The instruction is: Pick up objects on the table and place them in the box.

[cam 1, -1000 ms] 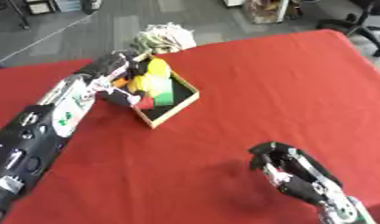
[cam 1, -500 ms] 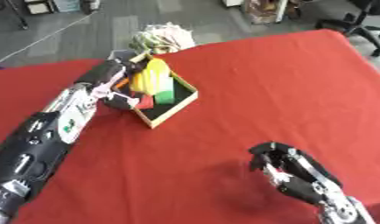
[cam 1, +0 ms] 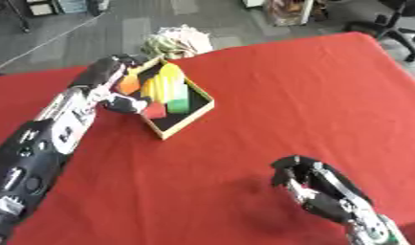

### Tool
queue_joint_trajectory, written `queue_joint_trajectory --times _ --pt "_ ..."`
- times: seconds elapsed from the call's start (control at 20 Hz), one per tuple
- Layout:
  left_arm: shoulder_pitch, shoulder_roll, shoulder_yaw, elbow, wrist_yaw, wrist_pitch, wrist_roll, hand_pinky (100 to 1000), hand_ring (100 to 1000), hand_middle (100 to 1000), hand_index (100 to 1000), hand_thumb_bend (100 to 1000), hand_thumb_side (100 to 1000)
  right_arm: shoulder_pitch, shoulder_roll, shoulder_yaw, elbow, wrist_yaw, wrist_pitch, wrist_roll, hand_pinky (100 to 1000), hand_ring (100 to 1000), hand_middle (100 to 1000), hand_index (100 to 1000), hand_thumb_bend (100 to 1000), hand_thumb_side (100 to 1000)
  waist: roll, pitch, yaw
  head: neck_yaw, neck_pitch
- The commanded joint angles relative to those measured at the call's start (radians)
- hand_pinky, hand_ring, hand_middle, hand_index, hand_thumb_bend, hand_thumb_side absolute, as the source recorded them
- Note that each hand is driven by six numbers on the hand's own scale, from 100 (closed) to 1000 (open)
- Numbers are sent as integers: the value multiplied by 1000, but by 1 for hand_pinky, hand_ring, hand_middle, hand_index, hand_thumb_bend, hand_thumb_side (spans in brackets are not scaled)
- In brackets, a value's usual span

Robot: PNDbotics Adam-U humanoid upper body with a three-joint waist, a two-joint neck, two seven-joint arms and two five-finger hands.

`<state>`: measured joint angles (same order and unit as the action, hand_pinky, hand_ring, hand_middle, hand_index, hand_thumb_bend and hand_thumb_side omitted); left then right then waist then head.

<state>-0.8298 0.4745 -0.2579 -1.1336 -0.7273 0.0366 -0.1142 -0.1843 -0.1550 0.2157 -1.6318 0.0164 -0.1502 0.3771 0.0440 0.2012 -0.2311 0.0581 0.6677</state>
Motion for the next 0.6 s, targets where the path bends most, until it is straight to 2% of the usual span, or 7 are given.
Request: queue_joint_trajectory --times 0.05,0.2,0.35,0.5,0.6 --pt "16 89 21 -151 93 1 0 785 749 764 862 366 221 -5 -10 -6 -13 5 -2 -5 732 576 532 716 100 367 5 -32 6 -4 -3" --pt "96 160 50 -341 197 7 15 776 742 749 850 322 177 -2 -13 -9 -14 4 -3 -7 732 575 531 716 100 372 8 -38 18 -6 2" --pt "220 200 102 -533 322 31 60 764 733 732 837 250 161 2 -18 -14 -18 2 -4 -11 731 575 531 715 100 390 10 -45 40 -6 9" --pt "355 192 157 -692 425 47 119 749 723 711 823 188 175 6 -23 -19 -26 -3 -7 -14 731 575 531 715 100 416 12 -53 70 -4 22" --pt "450 157 184 -780 481 47 160 743 720 703 820 149 204 9 -24 -23 -33 -8 -10 -17 730 575 530 715 100 424 13 -59 94 -1 37"
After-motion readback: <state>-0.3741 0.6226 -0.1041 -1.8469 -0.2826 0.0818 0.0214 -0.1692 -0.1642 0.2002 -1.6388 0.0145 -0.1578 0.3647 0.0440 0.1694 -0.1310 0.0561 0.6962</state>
